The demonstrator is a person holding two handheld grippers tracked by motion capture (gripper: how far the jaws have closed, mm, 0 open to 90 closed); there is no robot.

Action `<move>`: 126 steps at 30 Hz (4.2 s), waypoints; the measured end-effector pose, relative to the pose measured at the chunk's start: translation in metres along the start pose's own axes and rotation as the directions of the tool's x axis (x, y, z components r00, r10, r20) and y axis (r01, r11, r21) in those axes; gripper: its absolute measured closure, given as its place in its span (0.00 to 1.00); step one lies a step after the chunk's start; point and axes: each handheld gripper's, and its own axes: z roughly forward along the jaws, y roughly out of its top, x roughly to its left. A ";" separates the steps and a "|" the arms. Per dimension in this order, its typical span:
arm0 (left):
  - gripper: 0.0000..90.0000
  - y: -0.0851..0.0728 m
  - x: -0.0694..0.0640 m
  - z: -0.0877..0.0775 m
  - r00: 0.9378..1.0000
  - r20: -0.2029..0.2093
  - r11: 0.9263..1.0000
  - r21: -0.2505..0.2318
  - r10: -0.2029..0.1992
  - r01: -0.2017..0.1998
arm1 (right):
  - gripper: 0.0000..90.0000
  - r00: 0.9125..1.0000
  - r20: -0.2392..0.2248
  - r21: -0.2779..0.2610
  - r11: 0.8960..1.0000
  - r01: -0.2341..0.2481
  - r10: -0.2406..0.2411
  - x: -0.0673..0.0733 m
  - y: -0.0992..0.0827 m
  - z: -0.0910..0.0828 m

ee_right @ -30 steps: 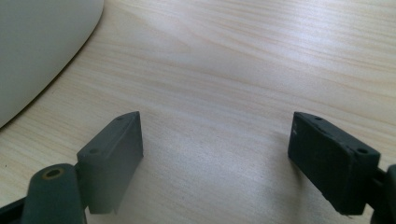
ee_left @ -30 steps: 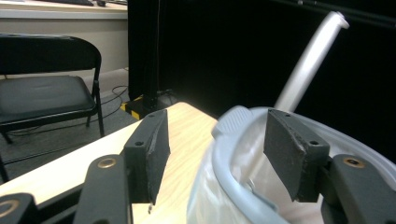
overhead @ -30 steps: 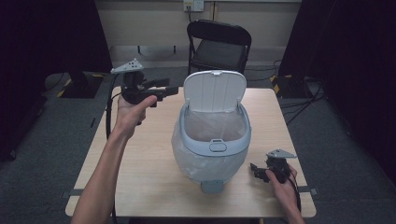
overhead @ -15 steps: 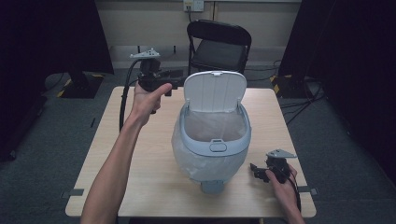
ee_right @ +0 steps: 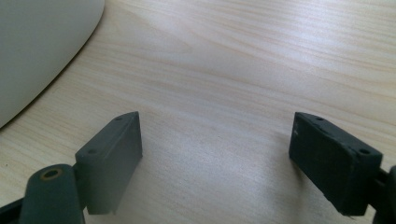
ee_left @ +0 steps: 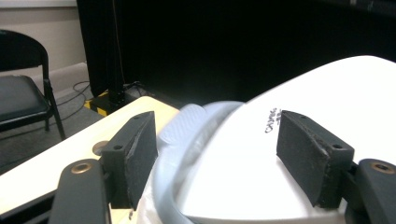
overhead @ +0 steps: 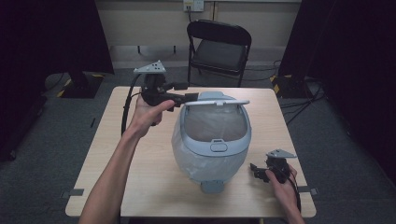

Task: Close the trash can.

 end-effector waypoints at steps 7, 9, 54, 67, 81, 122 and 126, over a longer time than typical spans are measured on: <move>0.30 0.000 -0.020 0.003 0.999 0.016 0.998 0.033 0.049 -0.050 | 0.18 1.000 0.000 0.001 1.000 0.000 0.000 0.000 0.000 0.000; 0.30 -0.002 -0.027 0.007 0.998 0.024 0.997 0.042 0.057 -0.058 | 0.18 1.000 0.000 0.000 1.000 -0.002 0.002 0.000 0.000 0.000; 0.19 -0.025 -0.077 0.040 0.980 0.012 0.970 0.146 0.197 -0.196 | 0.17 1.000 0.005 0.002 1.000 -0.004 0.004 0.001 0.000 0.000; 0.21 -0.023 -0.064 0.026 0.991 0.042 0.988 0.079 0.130 -0.133 | 0.17 1.000 0.005 0.002 1.000 -0.004 0.004 0.001 0.000 0.000; 0.19 -0.026 -0.024 -0.040 0.998 -0.057 0.999 -0.030 0.011 -0.013 | 0.17 1.000 0.005 0.002 1.000 -0.004 0.004 0.001 0.000 0.000; 0.23 -0.189 0.021 -0.133 0.908 -0.399 0.970 0.144 -0.126 0.198 | 0.17 1.000 0.004 0.004 1.000 -0.005 0.005 0.001 0.000 0.000; 0.24 -0.202 0.023 -0.129 0.907 -0.401 0.961 0.171 -0.132 0.215 | 0.17 1.000 0.004 0.004 1.000 -0.005 0.005 0.001 0.000 0.000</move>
